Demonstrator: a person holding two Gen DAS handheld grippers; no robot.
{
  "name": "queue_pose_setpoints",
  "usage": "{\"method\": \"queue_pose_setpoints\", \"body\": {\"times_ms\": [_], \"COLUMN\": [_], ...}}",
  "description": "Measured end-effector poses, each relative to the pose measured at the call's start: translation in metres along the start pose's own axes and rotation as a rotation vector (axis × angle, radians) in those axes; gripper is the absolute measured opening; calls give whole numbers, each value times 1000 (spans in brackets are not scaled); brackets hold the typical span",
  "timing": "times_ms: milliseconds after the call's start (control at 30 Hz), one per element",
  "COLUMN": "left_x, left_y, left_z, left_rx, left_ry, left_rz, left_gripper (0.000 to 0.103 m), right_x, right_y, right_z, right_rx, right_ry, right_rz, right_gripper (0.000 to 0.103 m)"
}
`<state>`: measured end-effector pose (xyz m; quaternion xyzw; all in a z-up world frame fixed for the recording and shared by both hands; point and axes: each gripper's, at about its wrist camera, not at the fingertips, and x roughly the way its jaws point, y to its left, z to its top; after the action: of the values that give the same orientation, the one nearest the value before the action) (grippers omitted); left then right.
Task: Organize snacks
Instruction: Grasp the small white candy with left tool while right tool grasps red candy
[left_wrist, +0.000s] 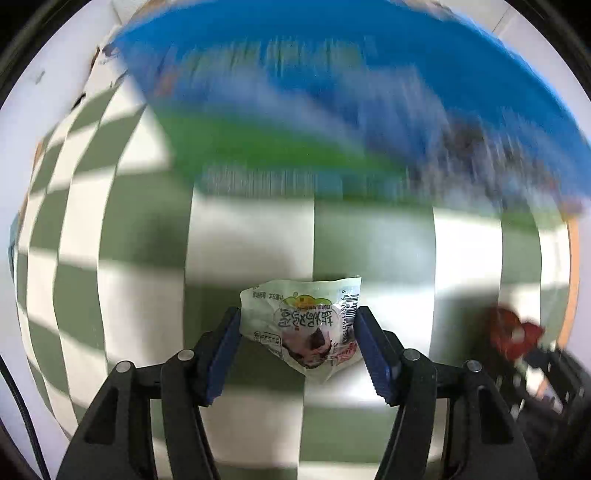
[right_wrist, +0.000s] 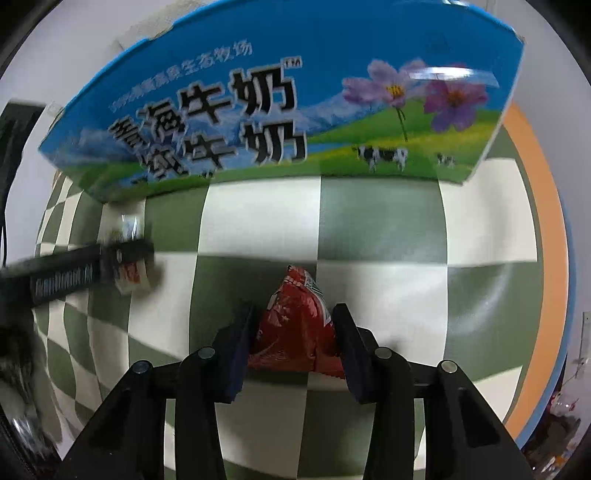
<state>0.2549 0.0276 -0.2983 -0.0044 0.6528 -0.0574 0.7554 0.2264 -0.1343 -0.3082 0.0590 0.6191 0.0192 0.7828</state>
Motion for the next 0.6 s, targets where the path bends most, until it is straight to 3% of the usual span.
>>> {"method": "queue_pose_setpoints", "body": {"times_ms": [267, 400, 533, 600], "left_x": [4, 7, 25, 29], "left_y": [5, 3, -3, -6], "left_z": [-91, -108, -112, -116], "left_rx": [-18, -16, 1, 10], "left_ry": [99, 94, 153, 143], "left_rz": [-35, -30, -27, -22], "left_gripper": [60, 60, 61, 61], "right_x": [-4, -2, 1, 2], "right_y": [13, 17, 20, 20], "right_z": [-57, -82, -87, -90], "right_rx": [-60, -62, -51, -34], "right_ry": [74, 97, 98, 97], "right_rz": [20, 28, 24, 29], "right_gripper": [45, 45, 45, 46]}}
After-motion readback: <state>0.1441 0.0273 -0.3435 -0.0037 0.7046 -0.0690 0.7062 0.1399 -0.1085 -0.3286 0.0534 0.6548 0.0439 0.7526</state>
